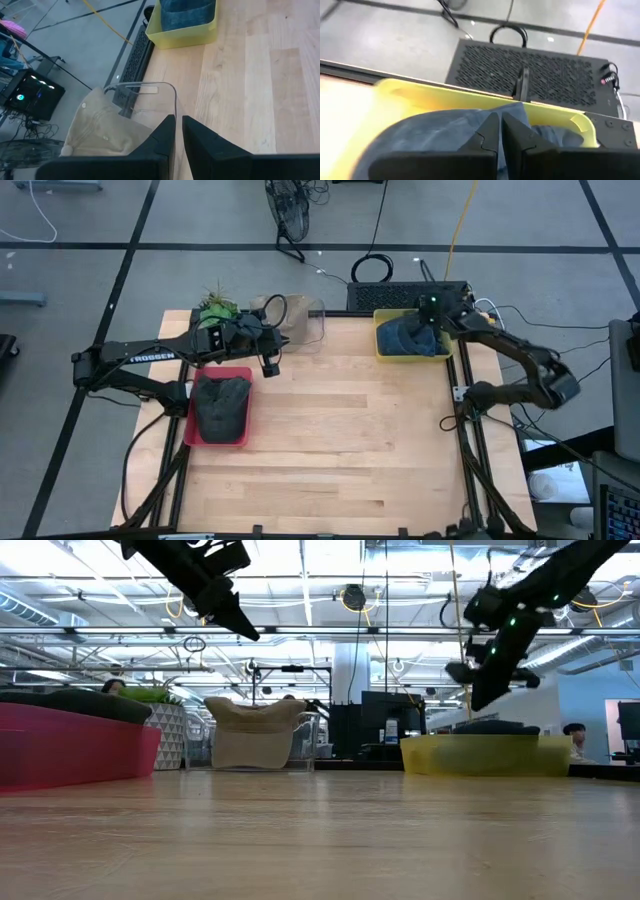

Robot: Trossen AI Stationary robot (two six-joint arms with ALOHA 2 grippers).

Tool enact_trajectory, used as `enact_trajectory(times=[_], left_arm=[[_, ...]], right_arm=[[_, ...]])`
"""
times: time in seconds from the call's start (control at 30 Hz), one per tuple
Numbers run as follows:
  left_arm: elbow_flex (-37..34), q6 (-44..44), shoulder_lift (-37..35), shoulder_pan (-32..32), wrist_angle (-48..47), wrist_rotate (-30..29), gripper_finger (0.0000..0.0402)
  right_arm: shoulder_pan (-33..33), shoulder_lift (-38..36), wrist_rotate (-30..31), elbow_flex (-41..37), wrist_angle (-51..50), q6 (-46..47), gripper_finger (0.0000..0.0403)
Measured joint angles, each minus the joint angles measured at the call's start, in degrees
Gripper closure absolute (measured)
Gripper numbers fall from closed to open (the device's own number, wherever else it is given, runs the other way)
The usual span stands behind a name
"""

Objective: Pick & Place hat
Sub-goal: Adjust the blue cap, then return to Home Position

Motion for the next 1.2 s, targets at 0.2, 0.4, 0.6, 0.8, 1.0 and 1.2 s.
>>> enact_trajectory(times=[0.2, 0.4, 0.6, 0.8, 1.0, 1.2], left_arm=[[0.0, -0.5, 0.0, 0.0, 0.0, 0.0, 0.0355], [0.0, -1.2, -1.2, -1.8, -0.3, 2.9, 0.0355], [0.0, -7.7, -5.0, -4.8, -0.5, 11.4, 0.0355], [-4.9, -11.8, -9.2, -9.9, -1.5, 13.8, 0.0355], [-15.0, -17.4, -17.5, -12.4, 9.5, 13.5, 0.0355], [-24.0, -19.1, -28.2, -12.4, 17.8, 12.2, 0.0355]], right_arm=[[4.6, -9.5, -1.5, 0.0, -4.2, -1.0, 0.0403], [15.1, -17.1, -12.1, -4.6, 2.2, -1.5, 0.0403], [25.3, -23.1, -18.6, -13.1, 16.4, -1.4, 0.0403], [34.1, -27.4, -24.2, -21.3, 30.2, -5.2, 0.0403], [39.8, -32.0, -24.2, -27.3, 37.2, -9.4, 0.0403], [39.9, -39.3, -24.0, -33.9, 40.1, -9.8, 0.0403]])
